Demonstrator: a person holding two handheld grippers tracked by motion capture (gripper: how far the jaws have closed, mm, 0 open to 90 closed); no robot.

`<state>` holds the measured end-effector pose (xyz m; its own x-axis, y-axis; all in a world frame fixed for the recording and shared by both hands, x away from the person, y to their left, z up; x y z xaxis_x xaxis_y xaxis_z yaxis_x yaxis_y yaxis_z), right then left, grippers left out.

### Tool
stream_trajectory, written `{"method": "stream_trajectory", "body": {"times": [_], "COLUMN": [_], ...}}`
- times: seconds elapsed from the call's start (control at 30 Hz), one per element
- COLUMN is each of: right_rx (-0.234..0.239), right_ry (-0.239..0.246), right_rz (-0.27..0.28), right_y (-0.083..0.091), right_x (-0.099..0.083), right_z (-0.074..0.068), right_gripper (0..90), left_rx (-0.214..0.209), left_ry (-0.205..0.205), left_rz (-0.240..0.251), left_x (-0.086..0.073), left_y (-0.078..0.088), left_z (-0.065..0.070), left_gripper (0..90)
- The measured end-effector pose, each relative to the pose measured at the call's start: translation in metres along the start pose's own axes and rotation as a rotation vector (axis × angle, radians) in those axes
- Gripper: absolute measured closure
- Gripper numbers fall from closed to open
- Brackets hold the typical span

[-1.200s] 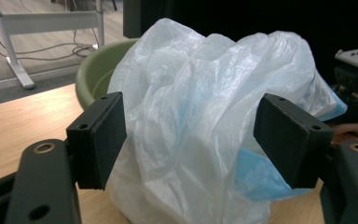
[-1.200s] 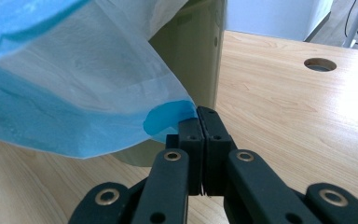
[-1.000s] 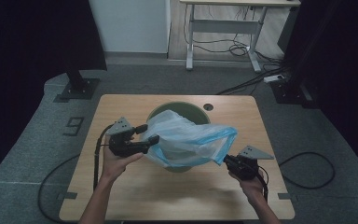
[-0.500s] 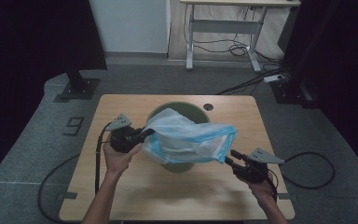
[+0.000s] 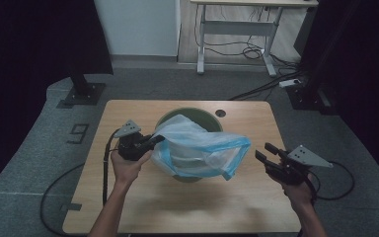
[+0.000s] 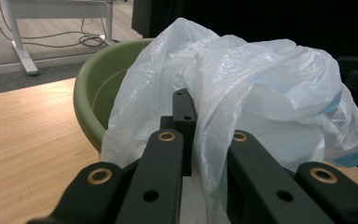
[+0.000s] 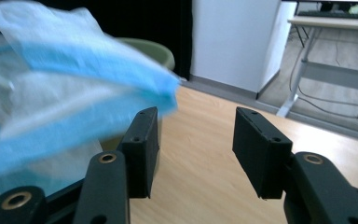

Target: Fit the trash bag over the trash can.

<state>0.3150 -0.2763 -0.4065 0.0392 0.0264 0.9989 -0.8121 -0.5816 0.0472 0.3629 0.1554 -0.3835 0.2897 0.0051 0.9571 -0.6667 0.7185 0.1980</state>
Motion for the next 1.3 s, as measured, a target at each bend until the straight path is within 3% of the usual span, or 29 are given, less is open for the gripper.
{"method": "stream_trajectory", "body": {"times": [0.17, 0.5, 0.57, 0.73, 0.87, 0.93, 1.0, 1.1, 1.3], "right_rx": [0.044, 0.073, 0.092, 0.113, 0.120, 0.117, 0.107, 0.113, 0.165], "right_ry": [-0.001, 0.026, 0.011, 0.004, 0.021, 0.029, 0.038, 0.019, -0.062], "right_rz": [-0.004, -0.045, -0.052, -0.040, -0.033, -0.027, -0.018, -0.018, -0.026], "right_y": [-0.016, -0.044, -0.049, -0.058, -0.063, -0.063, -0.062, -0.060, -0.056], "right_x": [0.011, 0.002, 0.000, -0.004, -0.004, -0.004, -0.004, -0.005, -0.013], "right_z": [-0.006, -0.018, -0.018, -0.019, -0.020, -0.021, -0.022, -0.020, -0.013], "right_gripper": [46.2, 39.7, 44.8, 70.5, 79.0, 73.9, 57.6, 43.1, 35.8], "left_rx": [0.003, 0.003, 0.000, -0.008, -0.012, -0.012, -0.011, -0.011, -0.006], "left_ry": [0.007, 0.021, 0.025, 0.039, 0.045, 0.047, 0.045, 0.044, 0.053], "left_rz": [0.005, 0.007, 0.007, 0.006, 0.007, 0.010, 0.009, 0.009, 0.008], "left_x": [0.000, 0.001, 0.002, 0.002, 0.004, 0.004, 0.005, 0.005, 0.003], "left_y": [0.001, 0.003, 0.003, 0.002, 0.002, 0.002, 0.002, 0.002, 0.003], "left_z": [-0.001, -0.005, -0.006, -0.009, -0.011, -0.011, -0.010, -0.010, -0.013], "left_gripper": [88.5, 88.6, 88.6, 88.6, 88.6, 88.6, 88.6, 88.6, 88.6]}}
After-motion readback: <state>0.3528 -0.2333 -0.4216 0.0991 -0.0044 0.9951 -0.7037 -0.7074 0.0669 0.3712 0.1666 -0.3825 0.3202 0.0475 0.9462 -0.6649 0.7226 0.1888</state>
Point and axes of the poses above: each handheld gripper's, and its own axes: y roughly backward along the jaws, x roughly out of its top, z roughly to its right, the point moved 2 cm from there along -y, roughly forward along the jaws, and after that the axes turned 10 degrees about z, right-handed, at the moved point
